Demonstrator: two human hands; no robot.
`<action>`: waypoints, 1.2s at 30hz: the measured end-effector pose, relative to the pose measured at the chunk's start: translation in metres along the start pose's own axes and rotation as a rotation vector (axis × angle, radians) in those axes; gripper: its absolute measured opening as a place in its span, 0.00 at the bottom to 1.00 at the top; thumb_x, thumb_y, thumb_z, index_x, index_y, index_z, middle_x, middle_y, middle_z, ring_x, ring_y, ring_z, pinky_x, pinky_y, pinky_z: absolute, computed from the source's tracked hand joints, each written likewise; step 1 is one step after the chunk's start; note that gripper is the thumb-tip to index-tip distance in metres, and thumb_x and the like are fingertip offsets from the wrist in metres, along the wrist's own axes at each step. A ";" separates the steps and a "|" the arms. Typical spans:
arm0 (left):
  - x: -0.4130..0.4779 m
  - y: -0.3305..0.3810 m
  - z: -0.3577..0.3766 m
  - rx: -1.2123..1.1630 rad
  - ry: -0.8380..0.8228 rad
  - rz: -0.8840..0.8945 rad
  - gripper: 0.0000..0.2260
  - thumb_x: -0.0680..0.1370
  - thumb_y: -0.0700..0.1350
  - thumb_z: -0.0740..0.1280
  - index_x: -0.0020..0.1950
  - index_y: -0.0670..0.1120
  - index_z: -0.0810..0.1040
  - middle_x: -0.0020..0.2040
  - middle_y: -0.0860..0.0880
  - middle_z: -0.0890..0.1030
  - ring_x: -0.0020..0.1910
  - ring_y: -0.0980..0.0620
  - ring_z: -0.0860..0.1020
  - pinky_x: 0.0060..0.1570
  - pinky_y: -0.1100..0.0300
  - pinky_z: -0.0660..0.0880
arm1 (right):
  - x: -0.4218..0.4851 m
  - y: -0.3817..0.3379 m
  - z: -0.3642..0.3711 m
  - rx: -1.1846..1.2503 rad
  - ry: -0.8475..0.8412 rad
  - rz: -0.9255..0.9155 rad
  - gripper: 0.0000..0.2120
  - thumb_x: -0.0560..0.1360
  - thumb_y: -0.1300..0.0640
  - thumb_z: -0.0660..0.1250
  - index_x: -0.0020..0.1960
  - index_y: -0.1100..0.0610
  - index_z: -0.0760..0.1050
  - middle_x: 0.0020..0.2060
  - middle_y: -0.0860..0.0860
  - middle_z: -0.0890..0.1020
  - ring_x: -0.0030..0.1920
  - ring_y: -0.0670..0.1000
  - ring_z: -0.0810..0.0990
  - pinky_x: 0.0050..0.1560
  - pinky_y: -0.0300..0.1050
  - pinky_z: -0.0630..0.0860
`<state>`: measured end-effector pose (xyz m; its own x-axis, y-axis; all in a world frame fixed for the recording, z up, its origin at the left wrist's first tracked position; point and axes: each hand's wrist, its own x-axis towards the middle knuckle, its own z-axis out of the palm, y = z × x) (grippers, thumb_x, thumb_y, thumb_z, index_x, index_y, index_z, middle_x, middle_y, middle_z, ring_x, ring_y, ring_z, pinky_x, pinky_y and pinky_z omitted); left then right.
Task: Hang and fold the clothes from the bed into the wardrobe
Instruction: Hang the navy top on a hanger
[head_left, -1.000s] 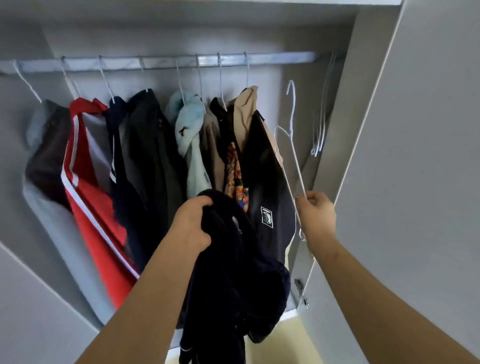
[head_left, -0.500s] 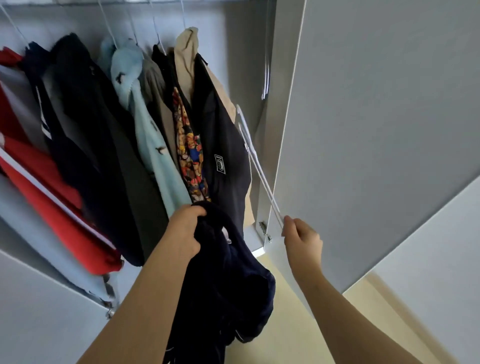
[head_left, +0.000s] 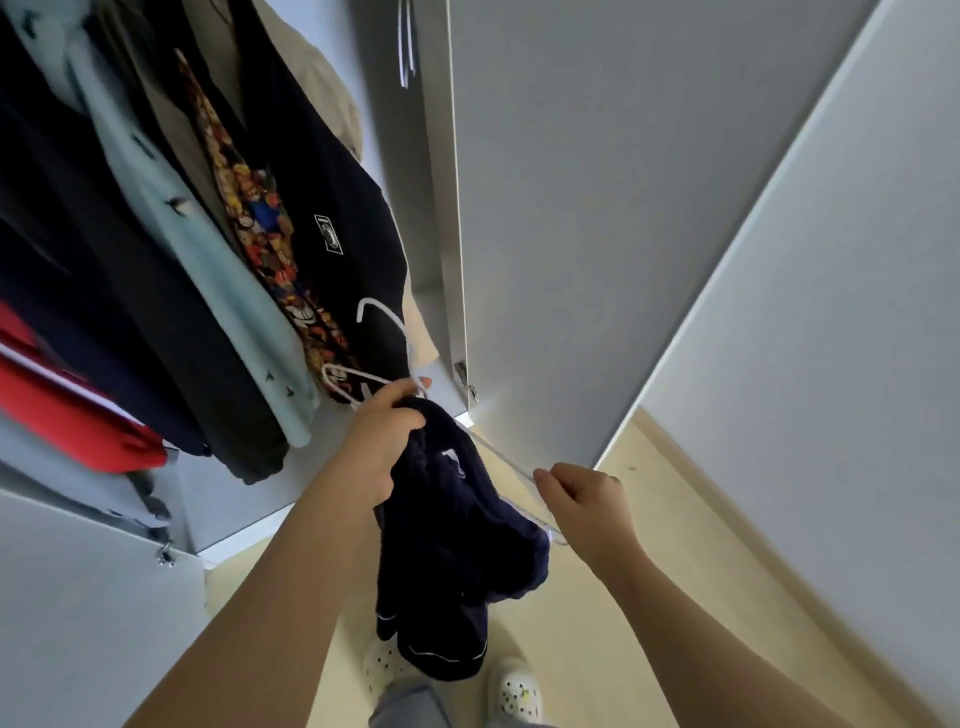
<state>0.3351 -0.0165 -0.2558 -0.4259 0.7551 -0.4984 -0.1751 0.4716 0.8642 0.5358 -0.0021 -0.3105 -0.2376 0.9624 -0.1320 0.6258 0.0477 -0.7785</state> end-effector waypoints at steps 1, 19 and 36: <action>-0.003 -0.002 0.004 0.019 -0.002 -0.001 0.19 0.76 0.32 0.58 0.50 0.55 0.79 0.55 0.40 0.78 0.48 0.44 0.78 0.41 0.56 0.77 | -0.002 0.004 -0.003 0.004 -0.007 0.003 0.23 0.74 0.55 0.62 0.22 0.53 0.59 0.19 0.48 0.61 0.24 0.47 0.60 0.27 0.39 0.55; -0.042 0.001 0.061 0.334 0.014 0.231 0.13 0.74 0.35 0.60 0.42 0.53 0.74 0.46 0.45 0.78 0.40 0.49 0.76 0.36 0.59 0.74 | 0.010 -0.025 -0.024 0.131 -0.183 -0.127 0.15 0.70 0.52 0.65 0.26 0.51 0.67 0.22 0.45 0.68 0.25 0.43 0.65 0.27 0.33 0.62; -0.033 0.029 0.041 0.448 0.107 0.336 0.17 0.75 0.36 0.57 0.40 0.58 0.76 0.42 0.50 0.78 0.35 0.53 0.76 0.30 0.64 0.71 | 0.002 -0.024 -0.040 0.332 -0.102 -0.154 0.24 0.70 0.62 0.67 0.19 0.50 0.65 0.16 0.44 0.62 0.20 0.43 0.61 0.24 0.30 0.59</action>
<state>0.3805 -0.0088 -0.2175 -0.4846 0.8577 -0.1717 0.3688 0.3784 0.8490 0.5503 0.0100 -0.2675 -0.3929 0.9185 -0.0455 0.3061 0.0839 -0.9483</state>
